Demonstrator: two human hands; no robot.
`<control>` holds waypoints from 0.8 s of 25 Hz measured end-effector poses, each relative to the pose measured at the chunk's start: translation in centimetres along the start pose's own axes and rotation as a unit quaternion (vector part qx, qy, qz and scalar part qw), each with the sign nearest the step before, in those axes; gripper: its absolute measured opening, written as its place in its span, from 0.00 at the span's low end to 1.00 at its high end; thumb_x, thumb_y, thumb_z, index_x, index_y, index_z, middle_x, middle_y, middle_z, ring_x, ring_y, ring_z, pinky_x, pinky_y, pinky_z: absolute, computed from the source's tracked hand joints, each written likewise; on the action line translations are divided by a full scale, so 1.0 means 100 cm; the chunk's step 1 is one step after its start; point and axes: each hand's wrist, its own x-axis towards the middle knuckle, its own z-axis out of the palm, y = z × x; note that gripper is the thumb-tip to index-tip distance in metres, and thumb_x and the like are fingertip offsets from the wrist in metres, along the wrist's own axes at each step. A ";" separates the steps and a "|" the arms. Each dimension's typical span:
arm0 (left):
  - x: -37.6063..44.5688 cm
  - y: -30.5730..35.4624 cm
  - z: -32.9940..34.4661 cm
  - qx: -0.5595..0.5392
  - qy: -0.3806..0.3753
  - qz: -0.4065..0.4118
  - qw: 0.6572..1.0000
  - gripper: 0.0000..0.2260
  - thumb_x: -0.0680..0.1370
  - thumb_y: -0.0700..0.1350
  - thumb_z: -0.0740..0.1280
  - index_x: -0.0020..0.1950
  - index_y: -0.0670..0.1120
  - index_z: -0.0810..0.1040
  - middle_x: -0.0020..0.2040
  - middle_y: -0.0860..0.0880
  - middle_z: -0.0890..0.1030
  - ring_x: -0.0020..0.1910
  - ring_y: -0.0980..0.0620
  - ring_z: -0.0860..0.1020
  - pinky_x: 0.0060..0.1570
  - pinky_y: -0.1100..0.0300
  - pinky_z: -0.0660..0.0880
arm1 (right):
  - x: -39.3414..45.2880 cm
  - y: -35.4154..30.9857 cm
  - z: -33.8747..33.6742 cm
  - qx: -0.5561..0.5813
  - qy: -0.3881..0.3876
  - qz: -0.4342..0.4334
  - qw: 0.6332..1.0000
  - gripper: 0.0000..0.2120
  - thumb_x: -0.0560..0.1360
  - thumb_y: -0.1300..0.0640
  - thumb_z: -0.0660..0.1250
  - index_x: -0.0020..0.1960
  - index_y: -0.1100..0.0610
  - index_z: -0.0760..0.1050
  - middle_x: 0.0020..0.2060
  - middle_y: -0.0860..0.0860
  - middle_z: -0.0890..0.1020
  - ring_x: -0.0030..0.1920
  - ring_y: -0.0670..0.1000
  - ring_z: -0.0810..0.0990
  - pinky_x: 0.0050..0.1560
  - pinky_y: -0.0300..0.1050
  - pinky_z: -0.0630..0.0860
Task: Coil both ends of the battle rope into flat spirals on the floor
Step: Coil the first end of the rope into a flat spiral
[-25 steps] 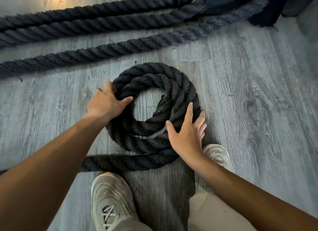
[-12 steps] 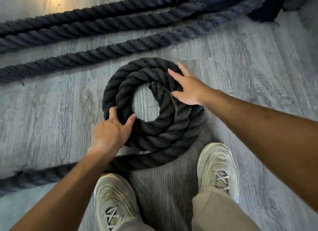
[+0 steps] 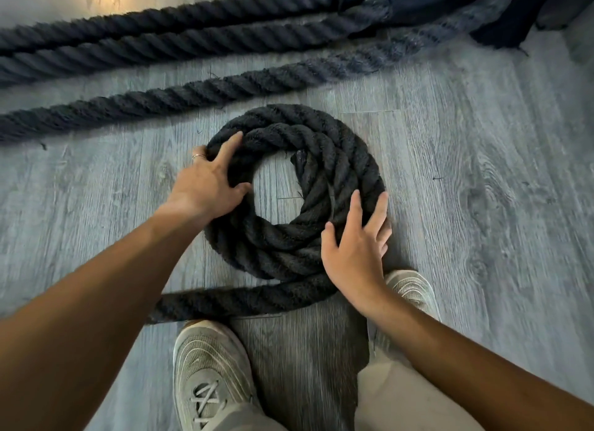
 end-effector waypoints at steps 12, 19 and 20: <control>-0.093 0.008 0.039 -0.049 0.052 -0.075 0.995 0.34 0.76 0.72 0.54 0.68 0.44 0.66 0.51 0.33 0.75 0.45 0.33 0.76 0.41 0.40 0.73 | 0.138 -0.042 -0.069 -0.104 -0.122 -0.205 0.966 0.29 0.82 0.57 0.63 0.80 0.41 0.62 0.83 0.45 0.49 0.82 0.53 0.47 0.79 0.58 0.52; 0.020 -0.007 0.004 -0.015 -0.006 0.008 1.000 0.30 0.78 0.64 0.64 0.77 0.66 0.56 0.79 0.37 0.52 0.72 0.27 0.61 0.67 0.37 0.66 | 0.013 -0.001 -0.008 -0.110 0.025 -0.063 0.992 0.35 0.80 0.33 0.52 0.82 0.46 0.53 0.82 0.57 0.43 0.80 0.65 0.38 0.74 0.71 0.46; 0.026 -0.010 0.005 -0.003 -0.029 0.019 0.999 0.31 0.79 0.63 0.64 0.78 0.69 0.52 0.81 0.39 0.49 0.72 0.27 0.61 0.67 0.38 0.66 | 0.007 0.001 -0.004 -0.114 0.022 -0.063 0.991 0.36 0.79 0.32 0.52 0.82 0.47 0.53 0.82 0.57 0.42 0.80 0.65 0.36 0.74 0.72 0.47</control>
